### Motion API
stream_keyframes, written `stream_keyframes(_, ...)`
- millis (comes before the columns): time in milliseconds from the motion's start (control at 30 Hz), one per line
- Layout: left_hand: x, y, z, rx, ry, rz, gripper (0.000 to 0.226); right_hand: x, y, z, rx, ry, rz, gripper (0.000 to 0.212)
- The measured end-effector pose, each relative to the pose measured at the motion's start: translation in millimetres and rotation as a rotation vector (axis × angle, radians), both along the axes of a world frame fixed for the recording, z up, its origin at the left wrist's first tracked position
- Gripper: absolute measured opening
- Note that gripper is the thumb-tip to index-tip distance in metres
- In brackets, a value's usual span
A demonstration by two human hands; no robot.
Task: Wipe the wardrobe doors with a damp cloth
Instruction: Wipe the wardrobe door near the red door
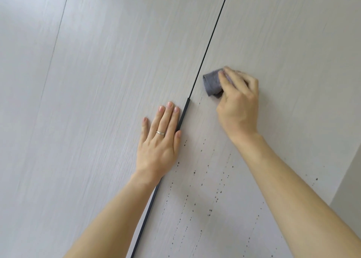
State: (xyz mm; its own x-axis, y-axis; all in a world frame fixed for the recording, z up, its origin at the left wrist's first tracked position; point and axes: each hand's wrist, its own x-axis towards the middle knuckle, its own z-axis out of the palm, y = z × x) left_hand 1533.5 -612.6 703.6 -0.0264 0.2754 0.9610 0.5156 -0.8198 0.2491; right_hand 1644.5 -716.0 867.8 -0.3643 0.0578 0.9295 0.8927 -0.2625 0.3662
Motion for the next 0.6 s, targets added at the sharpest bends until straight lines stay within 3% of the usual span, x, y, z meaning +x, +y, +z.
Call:
stream_keyframes(100, 1, 2, -1, 0.020, -0.017, 0.016, 0.054, -2, 4, -23, -0.005, -0.043, 0.013, 0.034)
stream_keyframes(233, 1, 5, 0, 0.054, -0.032, 0.043, 0.053, -8, -2, -87, -0.181, -0.189, -0.009, 0.031)
stream_keyframes(333, 0, 5, -4, 0.037, -0.026, 0.014, 0.053, -9, -7, -79, -0.281, -0.286, -0.051, 0.030)
stream_keyframes(500, -2, 3, -1, 0.014, 0.022, -0.046, 0.055, 5, -16, -6, -0.048, -0.058, -0.101, 0.032)
stream_keyframes(600, -3, 1, 0, -0.003, 0.024, -0.060, 0.055, 9, -21, -35, -0.049, -0.019, -0.086, 0.033)
